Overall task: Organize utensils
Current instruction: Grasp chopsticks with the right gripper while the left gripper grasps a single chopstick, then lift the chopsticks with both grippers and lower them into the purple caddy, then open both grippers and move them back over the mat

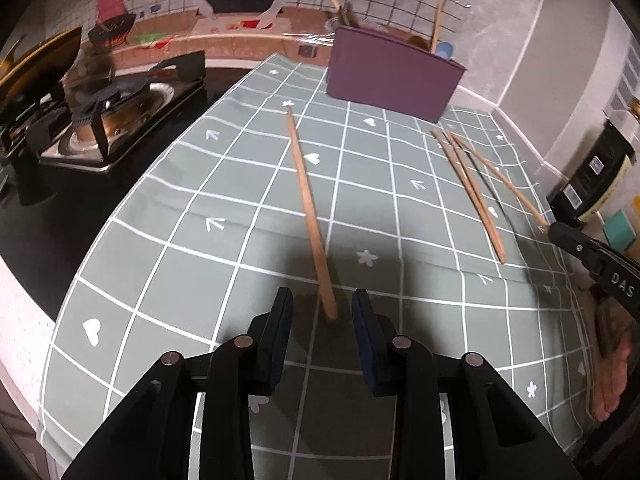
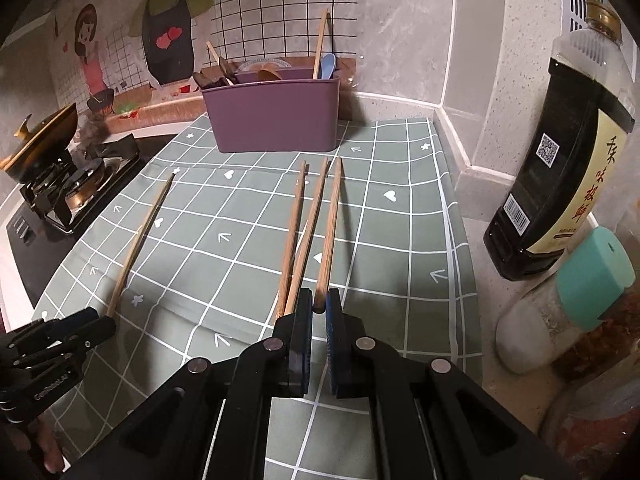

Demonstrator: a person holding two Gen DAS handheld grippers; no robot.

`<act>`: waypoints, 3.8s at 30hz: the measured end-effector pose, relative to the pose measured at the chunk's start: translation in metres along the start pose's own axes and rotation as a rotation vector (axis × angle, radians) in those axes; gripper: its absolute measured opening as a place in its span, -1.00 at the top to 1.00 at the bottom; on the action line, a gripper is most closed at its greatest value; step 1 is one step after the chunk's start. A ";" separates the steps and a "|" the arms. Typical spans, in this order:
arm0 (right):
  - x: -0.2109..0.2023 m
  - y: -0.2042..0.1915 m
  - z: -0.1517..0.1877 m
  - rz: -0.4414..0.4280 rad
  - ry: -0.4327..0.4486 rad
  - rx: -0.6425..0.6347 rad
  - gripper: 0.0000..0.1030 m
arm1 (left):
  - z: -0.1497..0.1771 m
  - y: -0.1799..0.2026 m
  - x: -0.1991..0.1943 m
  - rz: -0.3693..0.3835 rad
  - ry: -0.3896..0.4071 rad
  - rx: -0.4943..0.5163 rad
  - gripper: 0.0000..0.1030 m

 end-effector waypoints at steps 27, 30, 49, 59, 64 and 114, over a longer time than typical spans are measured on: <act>-0.038 -0.011 -0.038 0.041 0.132 -0.024 0.88 | -0.076 -0.005 -0.064 0.010 0.258 0.103 0.87; -0.047 -0.016 -0.050 0.071 0.171 -0.045 0.88 | -0.095 -0.007 -0.074 0.023 0.291 0.107 0.87; -0.091 -0.029 -0.140 0.162 0.298 -0.070 0.89 | -0.183 -0.021 -0.114 0.145 0.392 0.069 0.87; -0.138 -0.047 -0.201 0.115 0.362 -0.095 0.89 | -0.255 -0.017 -0.174 0.278 0.472 0.102 0.87; -0.167 -0.068 -0.247 0.115 0.445 -0.143 0.89 | -0.301 -0.006 -0.204 0.319 0.519 0.153 0.87; 0.041 0.013 -0.315 -0.007 0.196 -0.017 0.79 | -0.379 0.031 0.005 0.325 0.225 0.114 0.51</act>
Point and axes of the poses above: each gripper's, at about its wrist camera, not at the fingertips, and x roughly the way its jaws point, y to its right, z to its underside, the point moved 1 cm from there along x, roughly the way its jaws point, and after that the axes turned 14 degrees about -z, right-handed, at the moved point
